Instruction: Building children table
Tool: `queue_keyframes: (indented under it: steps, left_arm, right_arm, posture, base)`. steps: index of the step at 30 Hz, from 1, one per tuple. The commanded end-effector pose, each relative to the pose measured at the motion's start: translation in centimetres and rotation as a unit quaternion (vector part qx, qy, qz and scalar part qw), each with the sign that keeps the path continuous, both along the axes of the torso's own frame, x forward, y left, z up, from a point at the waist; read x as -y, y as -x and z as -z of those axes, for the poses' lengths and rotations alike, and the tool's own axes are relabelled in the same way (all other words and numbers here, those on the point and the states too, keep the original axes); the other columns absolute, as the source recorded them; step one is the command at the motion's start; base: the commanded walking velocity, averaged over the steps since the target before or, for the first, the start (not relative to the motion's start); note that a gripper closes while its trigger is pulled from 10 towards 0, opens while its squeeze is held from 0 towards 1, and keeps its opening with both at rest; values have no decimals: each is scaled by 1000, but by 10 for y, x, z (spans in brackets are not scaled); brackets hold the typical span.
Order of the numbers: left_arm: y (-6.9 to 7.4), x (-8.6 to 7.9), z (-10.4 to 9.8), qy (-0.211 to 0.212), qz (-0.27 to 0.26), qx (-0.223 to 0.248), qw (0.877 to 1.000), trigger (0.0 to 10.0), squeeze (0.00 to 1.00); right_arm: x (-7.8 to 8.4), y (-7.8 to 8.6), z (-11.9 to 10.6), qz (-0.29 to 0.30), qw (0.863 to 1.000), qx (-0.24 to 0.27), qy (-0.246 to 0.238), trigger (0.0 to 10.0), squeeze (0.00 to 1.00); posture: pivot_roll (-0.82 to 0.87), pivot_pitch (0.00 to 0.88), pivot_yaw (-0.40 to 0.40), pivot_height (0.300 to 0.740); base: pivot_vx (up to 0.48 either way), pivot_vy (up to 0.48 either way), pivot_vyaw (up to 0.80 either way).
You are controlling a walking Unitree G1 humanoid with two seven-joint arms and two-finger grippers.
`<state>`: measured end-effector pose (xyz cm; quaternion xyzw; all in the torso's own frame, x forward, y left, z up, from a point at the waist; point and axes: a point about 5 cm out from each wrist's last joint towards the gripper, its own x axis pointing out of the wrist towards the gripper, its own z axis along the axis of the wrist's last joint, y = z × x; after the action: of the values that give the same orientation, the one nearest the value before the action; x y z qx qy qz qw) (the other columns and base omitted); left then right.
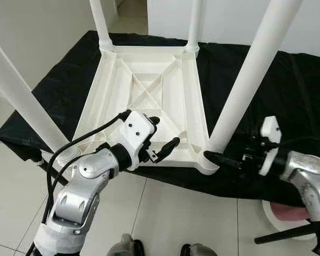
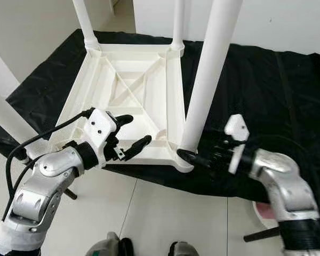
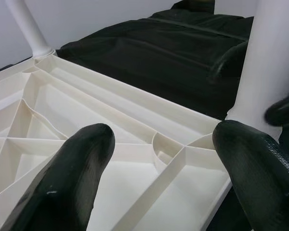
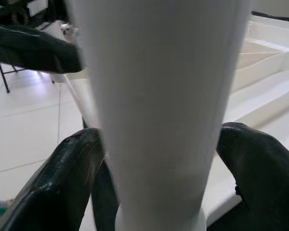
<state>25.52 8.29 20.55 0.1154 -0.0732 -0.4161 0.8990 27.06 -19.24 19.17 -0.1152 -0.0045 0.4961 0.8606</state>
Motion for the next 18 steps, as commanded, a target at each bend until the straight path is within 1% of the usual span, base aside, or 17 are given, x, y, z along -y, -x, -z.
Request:
queue_keyframes:
  steps: [1, 5, 6, 7, 9, 10, 12, 17, 18]
  left_arm:
    - [1, 1, -1, -2, -4, 3, 1000, 10000, 0]
    - [2, 3, 0, -3, -2, 5, 1000, 10000, 0]
    - [1, 3, -1, -3, -2, 5, 1000, 10000, 0]
    - [1, 3, -1, -3, -2, 5, 1000, 10000, 0]
    - [2, 4, -1, -2, -1, 6, 1000, 10000, 0]
    - [2, 4, -1, -2, -1, 6, 1000, 10000, 0]
    - [2, 4, 0, -2, -1, 6, 1000, 10000, 0]
    - [3, 5, 0, -2, 3, 7, 1000, 10000, 0]
    - [3, 6, 1, -3, 7, 7, 1000, 10000, 0]
  right_arm:
    - [-1, -5, 3, 11, 1000, 7, 9, 10000, 0]
    - [-5, -16, 6, 26, 999, 26, 8, 10000, 0]
    - [-6, -21, 7, 38, 999, 35, 10, 10000, 0]
    - [-6, -21, 7, 38, 999, 35, 10, 10000, 0]
    - [-5, -29, 6, 65, 997, 46, 4, 10000, 0]
    - [-5, -29, 6, 65, 997, 46, 4, 10000, 0]
    - [0, -38, 2, 100, 993, 61, -10, 10000, 0]
    - [3, -44, 0, 122, 990, 71, -22, 10000, 0]
    - [4, -47, -1, 135, 987, 76, -34, 10000, 0]
  posture:
    - [-58, 91, 35, 740]
    - [-54, 88, 28, 740]
    - [-54, 88, 28, 740]
    - [-54, 88, 28, 740]
    - [-53, 81, 24, 740]
    - [-53, 81, 24, 740]
    - [-53, 81, 24, 740]
    - [-55, 82, 21, 740]
    - [-55, 82, 21, 740]
  base:
    - [0, 0, 0]
    - [0, 0, 0]
    - [0, 0, 0]
    - [0, 0, 0]
    - [0, 0, 0]
    - [0, 0, 0]
    - [0, 0, 0]
    - [0, 0, 0]
    - [0, 0, 0]
